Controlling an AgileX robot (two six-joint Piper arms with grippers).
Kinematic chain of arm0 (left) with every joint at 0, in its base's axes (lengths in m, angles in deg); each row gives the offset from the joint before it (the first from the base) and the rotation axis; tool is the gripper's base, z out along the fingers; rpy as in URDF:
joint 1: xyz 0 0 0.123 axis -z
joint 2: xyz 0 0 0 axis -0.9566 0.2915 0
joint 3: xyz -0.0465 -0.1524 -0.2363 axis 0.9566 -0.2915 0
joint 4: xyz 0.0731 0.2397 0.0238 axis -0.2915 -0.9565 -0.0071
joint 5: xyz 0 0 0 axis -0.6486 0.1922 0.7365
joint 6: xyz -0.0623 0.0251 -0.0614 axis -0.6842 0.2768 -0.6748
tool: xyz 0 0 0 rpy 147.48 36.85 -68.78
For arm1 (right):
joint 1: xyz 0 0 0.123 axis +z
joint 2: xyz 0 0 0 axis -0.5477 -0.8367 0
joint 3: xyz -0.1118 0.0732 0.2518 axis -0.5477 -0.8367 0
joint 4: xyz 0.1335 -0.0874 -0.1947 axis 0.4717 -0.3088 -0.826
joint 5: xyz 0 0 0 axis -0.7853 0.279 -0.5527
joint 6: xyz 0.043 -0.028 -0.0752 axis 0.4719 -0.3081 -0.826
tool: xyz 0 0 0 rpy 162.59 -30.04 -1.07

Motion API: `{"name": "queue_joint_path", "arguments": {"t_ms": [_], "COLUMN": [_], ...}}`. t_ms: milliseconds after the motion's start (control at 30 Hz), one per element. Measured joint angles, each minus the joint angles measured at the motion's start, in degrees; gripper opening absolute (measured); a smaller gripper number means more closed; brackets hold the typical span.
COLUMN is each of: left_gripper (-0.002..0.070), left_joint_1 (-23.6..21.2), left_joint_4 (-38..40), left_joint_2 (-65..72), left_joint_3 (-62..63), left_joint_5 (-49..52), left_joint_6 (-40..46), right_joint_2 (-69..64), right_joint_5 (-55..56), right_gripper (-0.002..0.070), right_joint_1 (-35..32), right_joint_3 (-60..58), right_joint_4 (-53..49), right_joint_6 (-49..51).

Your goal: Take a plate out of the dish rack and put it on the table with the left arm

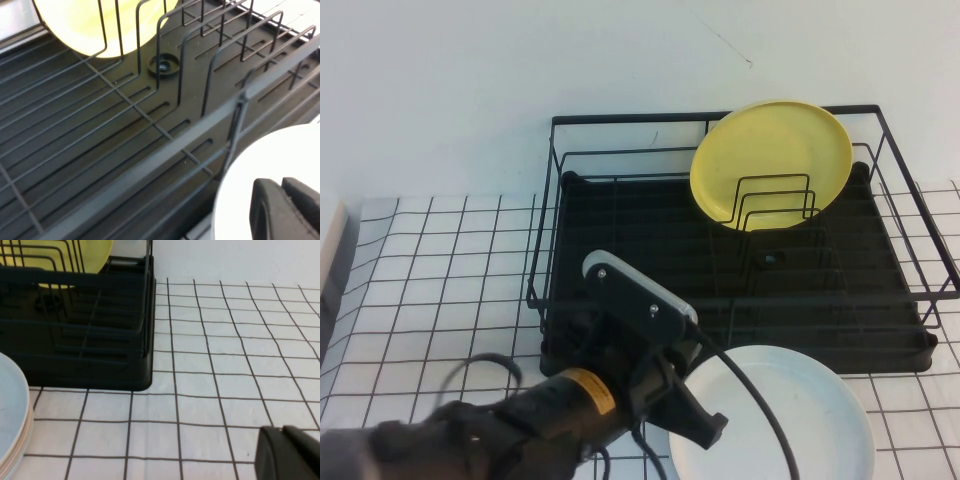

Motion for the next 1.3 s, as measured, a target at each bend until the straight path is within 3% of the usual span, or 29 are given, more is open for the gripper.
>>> {"name": "queue_joint_path", "arguments": {"t_ms": [300, 600, 1000, 1300], "left_gripper": [0.0001, 0.0000, -0.0001, -0.0002], "left_joint_1": [0.0, 0.0, 0.0, 0.0], "left_joint_4": [1.3, 1.3, 1.5, 1.5], "left_joint_2": [-15.5, -28.0, -29.4, -37.2], "left_joint_3": [0.0, 0.0, -0.1, -1.4], "left_joint_5": [12.9, 14.0, 16.3, 19.8], "left_joint_6": [6.3, 6.7, 7.2, 15.4], "right_joint_2": [0.0, 0.0, 0.0, 0.0], "right_joint_5": [0.0, 0.0, 0.0, 0.0], "right_gripper": [-0.0003, -0.0003, -0.0003, -0.0003], "right_joint_1": [0.0, 0.0, 0.0, 0.0], "right_joint_3": [0.0, 0.0, 0.0, 0.0], "right_joint_4": [0.0, 0.0, 0.0, 0.0], "right_joint_6": [0.0, 0.0, 0.0, 0.0]}}
